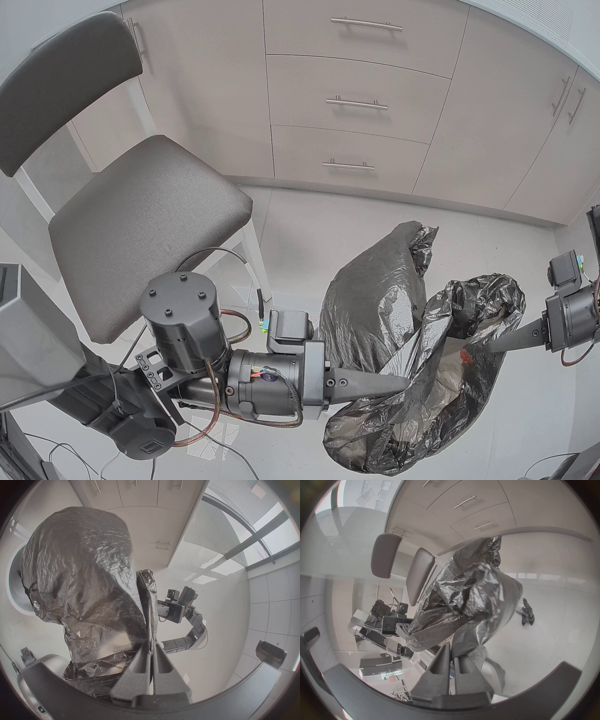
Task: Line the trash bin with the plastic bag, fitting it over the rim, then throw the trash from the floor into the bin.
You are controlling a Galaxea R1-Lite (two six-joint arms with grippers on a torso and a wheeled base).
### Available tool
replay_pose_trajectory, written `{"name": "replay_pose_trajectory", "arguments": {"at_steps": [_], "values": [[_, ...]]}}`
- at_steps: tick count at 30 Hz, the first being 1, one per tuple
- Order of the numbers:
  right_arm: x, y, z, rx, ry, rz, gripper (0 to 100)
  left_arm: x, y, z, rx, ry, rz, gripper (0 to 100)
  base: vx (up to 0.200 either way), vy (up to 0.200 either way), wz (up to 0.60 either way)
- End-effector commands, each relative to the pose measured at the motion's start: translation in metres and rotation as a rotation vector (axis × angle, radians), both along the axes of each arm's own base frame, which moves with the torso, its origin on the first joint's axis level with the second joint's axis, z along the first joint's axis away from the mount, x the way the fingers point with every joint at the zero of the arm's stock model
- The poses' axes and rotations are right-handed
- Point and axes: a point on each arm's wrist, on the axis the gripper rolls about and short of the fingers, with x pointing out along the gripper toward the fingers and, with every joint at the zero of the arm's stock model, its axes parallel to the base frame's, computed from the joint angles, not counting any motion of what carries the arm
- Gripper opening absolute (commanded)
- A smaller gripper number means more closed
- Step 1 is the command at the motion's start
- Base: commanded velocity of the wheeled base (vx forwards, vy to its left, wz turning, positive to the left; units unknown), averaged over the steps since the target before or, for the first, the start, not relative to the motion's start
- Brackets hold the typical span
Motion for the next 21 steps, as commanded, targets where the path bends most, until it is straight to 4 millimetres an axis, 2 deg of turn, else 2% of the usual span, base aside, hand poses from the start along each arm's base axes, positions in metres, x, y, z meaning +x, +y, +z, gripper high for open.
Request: {"name": "replay_pose_trajectory", "arguments": {"at_steps": [1,9,11,13,17,21], "values": [[0.006,-0.001,0.002,-0.026,-0.008,-0.007,0,0.001,-0.007,-0.014,0.03,0.03,-0.013,0,0.0,0.0,0.0],[0.013,0.003,-0.007,-0.042,0.035,0.006,0,0.001,-0.007,-0.024,0.053,0.051,-0.008,0,0.0,0.0,0.0],[0.019,0.008,-0.016,-0.054,0.069,0.024,0,-0.001,-0.002,-0.036,0.09,0.084,0.003,0,0.0,0.0,0.0],[0.019,0.01,-0.018,-0.056,0.08,0.031,0,-0.001,-0.001,-0.038,0.096,0.089,0.009,0,0.0,0.0,0.0],[0.027,0.023,-0.035,-0.083,0.154,0.078,0,0.002,0.005,-0.047,0.125,0.107,0.07,0,0.0,0.0,0.0],[0.037,0.034,-0.052,-0.11,0.225,0.108,0,-0.002,0.015,-0.064,0.147,0.123,0.089,0,0.0,0.0,0.0]]}}
